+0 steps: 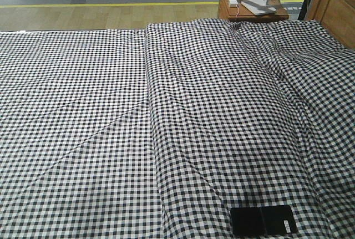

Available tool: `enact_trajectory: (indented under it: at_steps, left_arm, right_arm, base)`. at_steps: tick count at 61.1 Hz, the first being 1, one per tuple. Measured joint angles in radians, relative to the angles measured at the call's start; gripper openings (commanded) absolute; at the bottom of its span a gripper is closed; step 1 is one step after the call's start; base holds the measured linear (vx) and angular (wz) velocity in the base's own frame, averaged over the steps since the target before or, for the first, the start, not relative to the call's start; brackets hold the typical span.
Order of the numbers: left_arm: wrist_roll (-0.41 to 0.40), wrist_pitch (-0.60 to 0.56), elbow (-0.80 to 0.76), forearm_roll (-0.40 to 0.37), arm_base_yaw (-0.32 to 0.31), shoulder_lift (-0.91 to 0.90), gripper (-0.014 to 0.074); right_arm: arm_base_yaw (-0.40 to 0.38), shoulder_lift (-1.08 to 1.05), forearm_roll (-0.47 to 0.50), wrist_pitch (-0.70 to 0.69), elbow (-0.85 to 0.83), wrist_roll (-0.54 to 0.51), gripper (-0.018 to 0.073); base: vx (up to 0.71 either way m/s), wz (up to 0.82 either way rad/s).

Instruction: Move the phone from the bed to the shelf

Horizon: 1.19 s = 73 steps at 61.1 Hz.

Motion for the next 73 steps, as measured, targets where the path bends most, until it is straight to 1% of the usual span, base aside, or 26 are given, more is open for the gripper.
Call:
enact_trajectory:
  at_steps: [73]
  left_arm:
    - [0.000,0.000,0.000,0.000,0.000,0.000,0.0001]
  right_arm:
    - [0.000,0.000,0.000,-0.004,0.000,0.000,-0.0005]
  base:
    - [0.00,0.00]
